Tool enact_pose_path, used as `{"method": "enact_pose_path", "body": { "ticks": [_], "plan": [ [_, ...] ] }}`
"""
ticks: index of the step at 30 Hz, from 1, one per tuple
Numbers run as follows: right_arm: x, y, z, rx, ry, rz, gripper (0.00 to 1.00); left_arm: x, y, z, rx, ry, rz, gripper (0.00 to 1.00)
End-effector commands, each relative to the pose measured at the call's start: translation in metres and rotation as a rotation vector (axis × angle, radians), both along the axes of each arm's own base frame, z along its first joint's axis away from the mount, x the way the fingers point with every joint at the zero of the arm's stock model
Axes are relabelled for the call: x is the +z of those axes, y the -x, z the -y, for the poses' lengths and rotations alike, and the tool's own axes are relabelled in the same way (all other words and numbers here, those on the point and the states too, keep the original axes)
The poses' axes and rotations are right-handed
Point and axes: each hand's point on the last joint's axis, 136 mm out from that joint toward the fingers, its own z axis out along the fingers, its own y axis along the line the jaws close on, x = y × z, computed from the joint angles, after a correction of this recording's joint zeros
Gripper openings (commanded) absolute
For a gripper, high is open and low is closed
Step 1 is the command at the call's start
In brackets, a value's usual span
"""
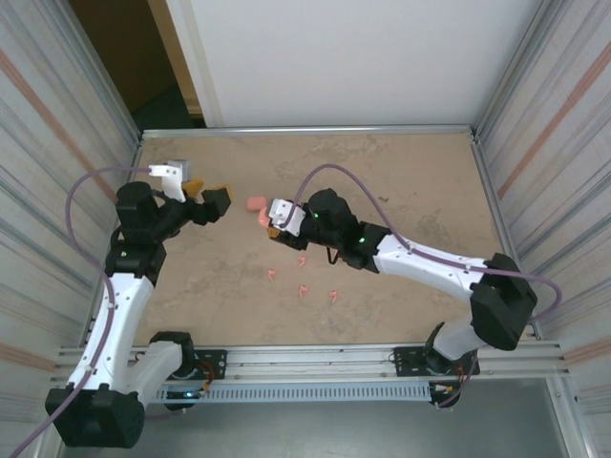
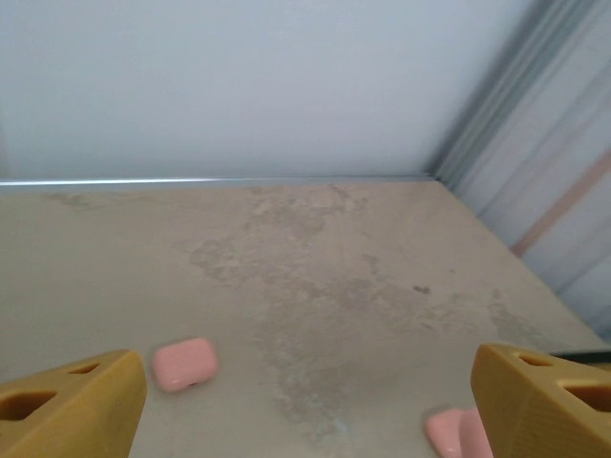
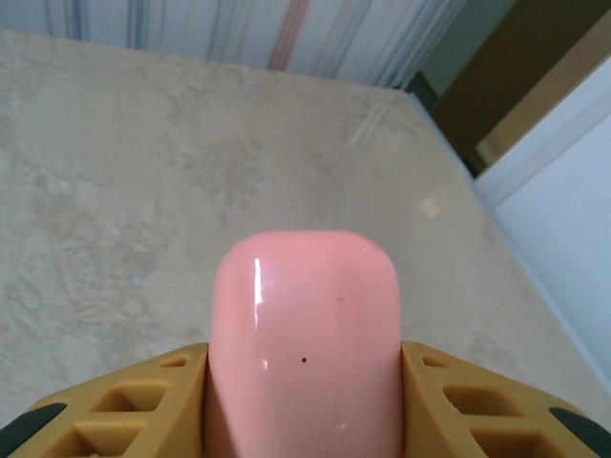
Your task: Insert the wireless bluetooth earbuds into the charging case
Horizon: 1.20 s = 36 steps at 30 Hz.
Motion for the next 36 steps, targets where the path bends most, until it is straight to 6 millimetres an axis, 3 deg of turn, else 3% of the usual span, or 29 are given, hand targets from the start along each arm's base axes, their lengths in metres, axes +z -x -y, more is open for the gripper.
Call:
{"method": "enact_pose_path", "body": {
  "ticks": [1,9,15,27,36],
  "plan": [
    [0.023,-0.006,0.020,-0.015,0.032,0.124,0.38,0.023,0.015,0.024,-0.184,0.082,0.023,0.88],
    [0.050,-0.011,0.038,-0.036,0.049,0.237,0.38,0.043,0.028,0.055,-0.407,0.218,0.011,0.88],
    [0.057,-0.017,0.045,-0.054,0.052,0.275,0.38,0.036,0.036,0.093,-0.509,0.170,-0.006,0.88],
    [0.069,-0.023,0.052,-0.113,-0.003,0.306,0.38,0.021,0.028,0.134,-0.603,0.179,-0.059,0.86],
    [0.075,-0.024,0.052,-0.120,-0.024,0.315,0.38,0.012,0.025,0.148,-0.652,0.211,-0.106,0.70]
  ]
}}
